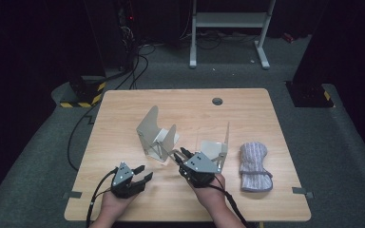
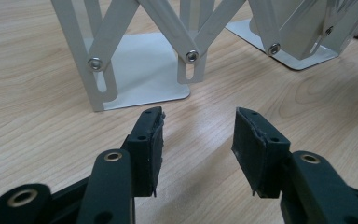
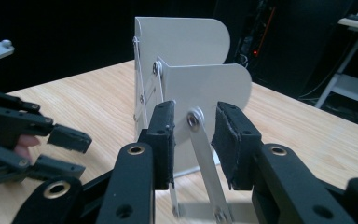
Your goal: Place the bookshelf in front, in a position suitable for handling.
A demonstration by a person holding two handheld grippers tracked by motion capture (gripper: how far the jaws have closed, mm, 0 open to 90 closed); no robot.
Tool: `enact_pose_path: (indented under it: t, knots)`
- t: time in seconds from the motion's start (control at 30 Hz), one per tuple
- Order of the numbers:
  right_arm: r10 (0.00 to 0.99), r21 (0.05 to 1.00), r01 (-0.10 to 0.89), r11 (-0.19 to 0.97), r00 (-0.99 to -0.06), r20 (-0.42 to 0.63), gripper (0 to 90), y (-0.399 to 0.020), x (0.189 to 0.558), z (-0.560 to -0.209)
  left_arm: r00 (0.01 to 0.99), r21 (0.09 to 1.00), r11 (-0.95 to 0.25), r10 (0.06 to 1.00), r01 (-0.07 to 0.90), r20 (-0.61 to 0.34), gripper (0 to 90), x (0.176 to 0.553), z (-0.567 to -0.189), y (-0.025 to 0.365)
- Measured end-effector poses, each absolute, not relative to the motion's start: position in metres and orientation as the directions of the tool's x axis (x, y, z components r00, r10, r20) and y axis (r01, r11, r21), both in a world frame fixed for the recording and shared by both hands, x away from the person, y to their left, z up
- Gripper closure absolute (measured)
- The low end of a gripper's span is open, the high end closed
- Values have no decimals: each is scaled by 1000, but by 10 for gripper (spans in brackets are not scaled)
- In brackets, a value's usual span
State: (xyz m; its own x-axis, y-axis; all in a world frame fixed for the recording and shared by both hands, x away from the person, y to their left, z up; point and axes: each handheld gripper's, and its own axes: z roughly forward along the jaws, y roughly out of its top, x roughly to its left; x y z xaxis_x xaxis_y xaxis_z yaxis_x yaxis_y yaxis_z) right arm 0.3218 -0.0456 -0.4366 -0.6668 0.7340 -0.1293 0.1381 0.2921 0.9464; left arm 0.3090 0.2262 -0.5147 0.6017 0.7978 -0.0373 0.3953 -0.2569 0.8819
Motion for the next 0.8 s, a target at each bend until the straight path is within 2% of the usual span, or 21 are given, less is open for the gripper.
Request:
enact_pose_path:
  t: [0.13,0.27,0.5,0.8]
  knots:
    - [757,939,153,307,-638,-143,683,-59,310,-442,613,882,-264,789,390,-35,523,312,-515,223]
    - [789,921,233,314,-604,-116,695,-76,308,-460,630,882,-276,776,381,-28,524,315,-514,217]
    - [818,906,283,316,-565,-109,720,-92,307,-470,639,883,-282,768,376,-27,525,318,-514,212]
    - [835,904,292,313,-538,-115,728,-101,317,-475,640,879,-284,768,382,-30,517,318,-515,211]
